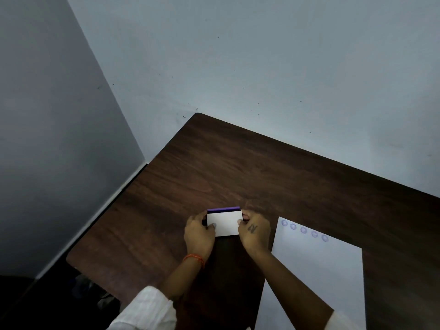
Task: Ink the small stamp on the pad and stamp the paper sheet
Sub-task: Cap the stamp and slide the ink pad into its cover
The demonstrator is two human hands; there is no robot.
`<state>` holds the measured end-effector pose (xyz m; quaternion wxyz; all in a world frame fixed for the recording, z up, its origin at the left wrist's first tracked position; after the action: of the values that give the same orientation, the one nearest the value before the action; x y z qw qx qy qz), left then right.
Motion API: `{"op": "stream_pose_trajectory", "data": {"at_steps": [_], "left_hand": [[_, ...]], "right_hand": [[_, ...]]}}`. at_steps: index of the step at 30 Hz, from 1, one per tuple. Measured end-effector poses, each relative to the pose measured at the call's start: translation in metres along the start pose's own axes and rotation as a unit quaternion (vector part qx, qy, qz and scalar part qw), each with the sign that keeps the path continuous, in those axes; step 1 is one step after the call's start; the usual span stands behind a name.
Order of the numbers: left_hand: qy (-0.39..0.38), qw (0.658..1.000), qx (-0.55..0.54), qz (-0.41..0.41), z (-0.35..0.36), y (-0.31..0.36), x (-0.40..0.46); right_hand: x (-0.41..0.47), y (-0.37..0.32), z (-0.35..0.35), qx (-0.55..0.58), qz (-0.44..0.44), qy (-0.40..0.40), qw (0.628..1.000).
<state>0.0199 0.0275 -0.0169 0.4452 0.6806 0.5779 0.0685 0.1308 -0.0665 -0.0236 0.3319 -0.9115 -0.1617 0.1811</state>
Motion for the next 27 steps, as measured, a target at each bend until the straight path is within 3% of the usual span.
{"op": "stream_pose_trajectory", "data": {"at_steps": [27], "left_hand": [[0.002, 1.000, 0.003, 0.000, -0.0005, 0.0000, 0.0026]], "right_hand": [[-0.0005, -0.0007, -0.0055, 0.003, 0.008, -0.002, 1.000]]}}
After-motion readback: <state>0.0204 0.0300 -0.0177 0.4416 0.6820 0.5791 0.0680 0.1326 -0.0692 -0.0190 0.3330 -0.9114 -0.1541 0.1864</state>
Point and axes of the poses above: each hand's wrist, its own x-axis towards the middle knuckle, its own z-axis out of the palm, y = z × x, the point moved 4 cm from there along x, towards the middle knuckle, and after that the axes turned 4 degrees about -z, right-handed, at the moved point
